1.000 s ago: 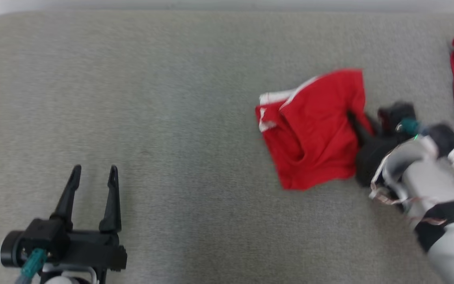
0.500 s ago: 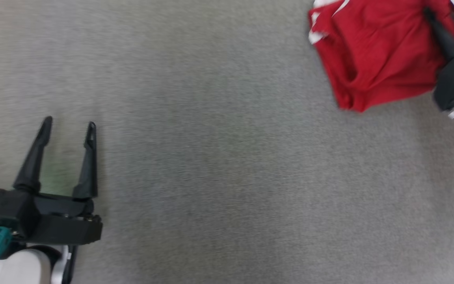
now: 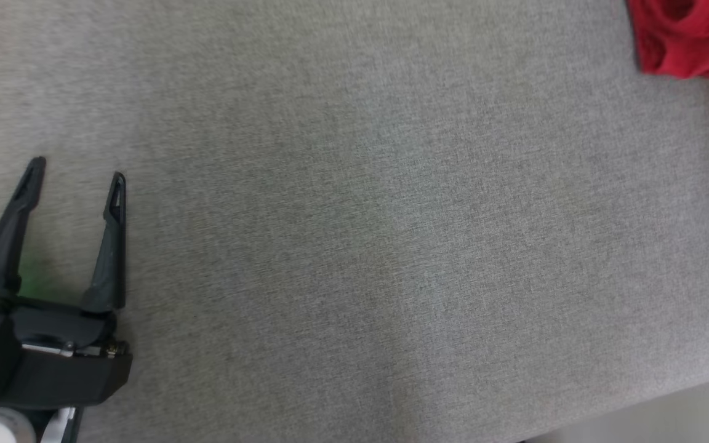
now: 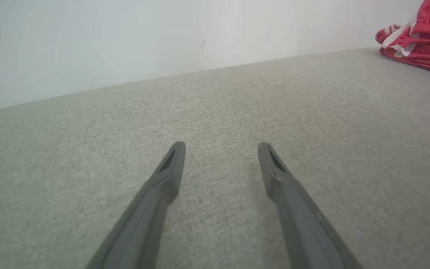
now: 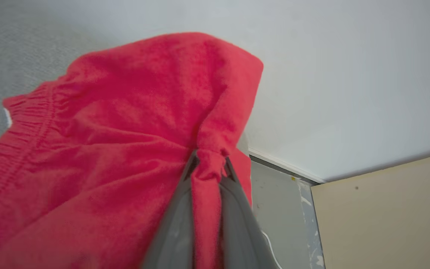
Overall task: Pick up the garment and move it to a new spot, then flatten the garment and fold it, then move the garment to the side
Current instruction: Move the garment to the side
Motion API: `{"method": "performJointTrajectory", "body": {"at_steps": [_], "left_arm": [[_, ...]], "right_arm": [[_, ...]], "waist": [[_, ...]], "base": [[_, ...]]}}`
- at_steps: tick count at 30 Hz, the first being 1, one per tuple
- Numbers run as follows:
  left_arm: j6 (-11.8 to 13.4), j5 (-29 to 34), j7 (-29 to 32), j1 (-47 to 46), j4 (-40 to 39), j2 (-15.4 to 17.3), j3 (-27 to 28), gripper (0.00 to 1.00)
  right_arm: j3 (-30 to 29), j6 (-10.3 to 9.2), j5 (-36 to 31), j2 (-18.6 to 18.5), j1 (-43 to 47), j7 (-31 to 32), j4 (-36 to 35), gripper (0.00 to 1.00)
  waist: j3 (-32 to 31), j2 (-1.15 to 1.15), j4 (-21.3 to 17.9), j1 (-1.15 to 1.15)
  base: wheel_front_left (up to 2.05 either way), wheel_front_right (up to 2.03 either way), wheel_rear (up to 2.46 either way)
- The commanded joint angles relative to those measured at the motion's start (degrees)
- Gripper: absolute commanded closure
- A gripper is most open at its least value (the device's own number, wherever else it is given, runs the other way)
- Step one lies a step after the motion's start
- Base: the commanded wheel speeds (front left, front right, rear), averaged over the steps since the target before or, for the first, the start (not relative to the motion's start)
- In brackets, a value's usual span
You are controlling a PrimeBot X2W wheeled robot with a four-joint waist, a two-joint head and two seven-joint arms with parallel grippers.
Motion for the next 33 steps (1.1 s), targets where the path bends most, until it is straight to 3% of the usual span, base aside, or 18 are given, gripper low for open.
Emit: {"method": "performJointTrajectory", "body": {"at_steps": [1,8,12,14,26,27,28,29,30,33], "left_arm": [[-0.18,0.32,0.46,0.31,-0.20,0.08,-0.42,0.00],[0.05,-0.06,1.21,1.36,-2.47,0.04,-1.20,0.00],[0.31,-0.47,1.11,2.00,-2.39,-0.03,-1.20,0.00],[0.51,-0.62,1.06,2.08,-2.20,-0.09,-1.10,0.00],[0.99,-1.49,0.00,2.15,-0.18,-0.14,-1.28,0.00],[1.06,-1.57,-0.13,2.25,-0.07,-0.13,-1.29,0.00],[1.14,-1.64,-0.18,2.27,0.10,-0.12,-1.28,0.00],[1.27,-1.72,-0.20,2.27,0.23,-0.09,-1.22,0.00],[1.35,-1.80,-0.29,2.18,0.39,-0.08,-1.21,0.00],[1.51,-2.04,-0.91,2.14,1.13,-0.37,-1.40,0.00]], "right_arm": [[1.41,-0.19,-0.91,-1.17,-1.31,-0.03,0.35,1.00],[9.09,-0.19,-2.75,-7.45,-6.70,-0.51,3.40,1.00],[13.42,-0.19,-2.76,-9.31,-8.72,-3.83,2.88,1.00],[13.91,-0.20,-1.04,-8.36,-9.96,-5.39,3.31,1.00],[13.58,-0.20,-6.20,-5.70,-13.72,-5.08,13.06,1.00],[13.72,-0.20,-6.60,-5.57,-13.77,-4.91,13.57,0.89],[13.70,-0.20,-6.43,-5.28,-13.77,-4.67,14.20,0.60],[13.51,-0.20,-6.30,-5.17,-13.85,-4.46,14.85,0.25],[13.22,-0.20,-6.45,-5.28,-14.06,-4.15,15.57,0.00],[12.87,-0.20,-7.07,-4.44,-13.99,-4.51,17.22,0.00]], "waist": [[1.91,-0.01,-1.52,0.00],[2.68,-0.01,-0.90,0.00],[3.01,-0.01,-0.75,0.00],[3.16,-0.01,-0.85,0.00],[2.40,-0.01,-0.26,0.00],[2.31,-0.01,-0.19,0.00],[2.21,-0.01,-0.13,0.00],[2.12,-0.01,-0.12,0.00],[2.03,-0.01,-0.06,0.00],[1.01,-0.01,0.29,0.00]], "base": [[0.00,0.00,0.00],[0.00,0.00,0.00],[0.00,0.00,0.00],[0.00,0.00,0.00],[0.00,0.00,0.00],[0.00,0.00,0.00],[0.00,0.00,0.00],[0.00,0.00,0.00],[0.00,0.00,0.00],[0.00,0.00,0.00]]}}
